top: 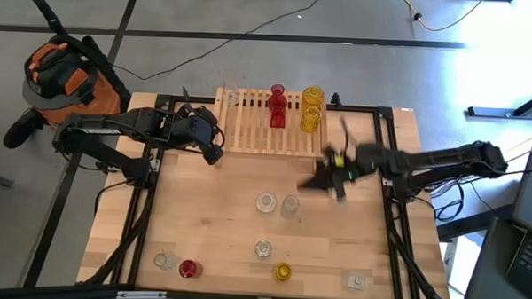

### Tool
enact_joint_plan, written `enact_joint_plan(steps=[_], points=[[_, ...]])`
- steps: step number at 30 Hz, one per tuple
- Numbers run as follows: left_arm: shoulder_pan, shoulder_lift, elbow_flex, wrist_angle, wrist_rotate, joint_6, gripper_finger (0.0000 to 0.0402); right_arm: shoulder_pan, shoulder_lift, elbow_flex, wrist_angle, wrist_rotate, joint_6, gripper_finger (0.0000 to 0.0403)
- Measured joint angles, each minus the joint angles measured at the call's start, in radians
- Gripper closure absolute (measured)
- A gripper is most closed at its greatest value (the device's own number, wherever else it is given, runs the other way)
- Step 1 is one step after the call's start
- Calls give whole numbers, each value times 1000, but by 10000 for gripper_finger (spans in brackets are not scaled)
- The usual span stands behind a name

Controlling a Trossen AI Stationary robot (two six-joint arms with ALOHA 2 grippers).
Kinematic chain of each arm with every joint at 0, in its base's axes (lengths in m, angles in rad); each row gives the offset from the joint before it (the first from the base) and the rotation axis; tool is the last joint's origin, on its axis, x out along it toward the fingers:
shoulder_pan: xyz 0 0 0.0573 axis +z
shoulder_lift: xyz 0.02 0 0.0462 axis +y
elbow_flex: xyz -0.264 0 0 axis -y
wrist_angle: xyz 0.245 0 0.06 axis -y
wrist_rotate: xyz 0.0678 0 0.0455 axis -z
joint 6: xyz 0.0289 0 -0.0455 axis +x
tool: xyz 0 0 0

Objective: Sort vases onto shelf
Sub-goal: Put the yellow vase on the shelf align with the other yellow vases

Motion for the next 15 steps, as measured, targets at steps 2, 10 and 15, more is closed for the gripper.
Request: enact_joint_plan(steps=[2,10,15], points=[[0,-4,0,-17,32,26,401,141,3,16,-82,75,-19,402],[0,-30,0,-26,81,127,401,603,116,33,-171,459,-41,402],[0,-31,0,-26,82,168,401,645,321,133,-167,388,-159,401]])
